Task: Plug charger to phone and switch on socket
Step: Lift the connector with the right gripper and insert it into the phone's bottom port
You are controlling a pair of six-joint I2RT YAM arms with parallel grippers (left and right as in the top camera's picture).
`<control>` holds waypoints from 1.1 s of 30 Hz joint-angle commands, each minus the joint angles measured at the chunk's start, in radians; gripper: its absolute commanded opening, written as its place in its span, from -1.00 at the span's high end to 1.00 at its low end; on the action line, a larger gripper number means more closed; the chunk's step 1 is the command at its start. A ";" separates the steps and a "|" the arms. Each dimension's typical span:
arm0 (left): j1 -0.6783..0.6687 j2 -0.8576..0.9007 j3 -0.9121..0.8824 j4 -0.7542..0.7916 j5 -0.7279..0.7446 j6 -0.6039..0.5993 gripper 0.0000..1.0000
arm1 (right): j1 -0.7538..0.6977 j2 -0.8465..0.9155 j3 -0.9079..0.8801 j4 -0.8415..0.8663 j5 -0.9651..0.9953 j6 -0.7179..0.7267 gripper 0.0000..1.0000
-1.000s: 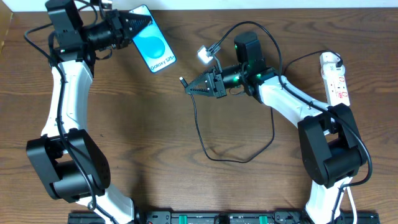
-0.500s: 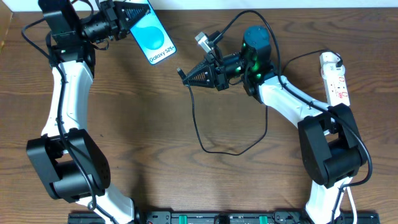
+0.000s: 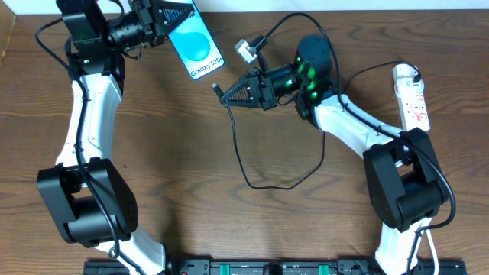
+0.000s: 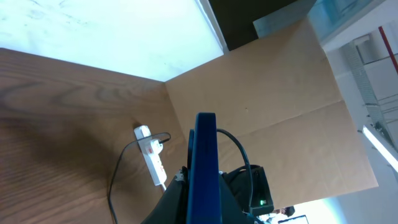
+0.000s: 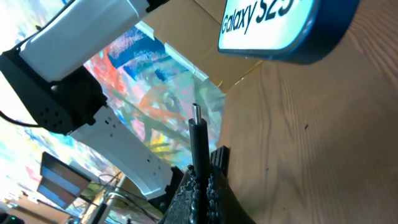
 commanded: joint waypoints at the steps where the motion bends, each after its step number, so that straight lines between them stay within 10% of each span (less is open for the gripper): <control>1: 0.001 -0.018 0.008 0.010 0.023 -0.022 0.85 | 0.016 0.006 0.007 0.003 0.026 0.024 0.98; 33: 0.000 -0.018 0.008 0.009 0.076 -0.031 0.85 | 0.020 0.006 0.007 0.037 0.140 0.103 0.98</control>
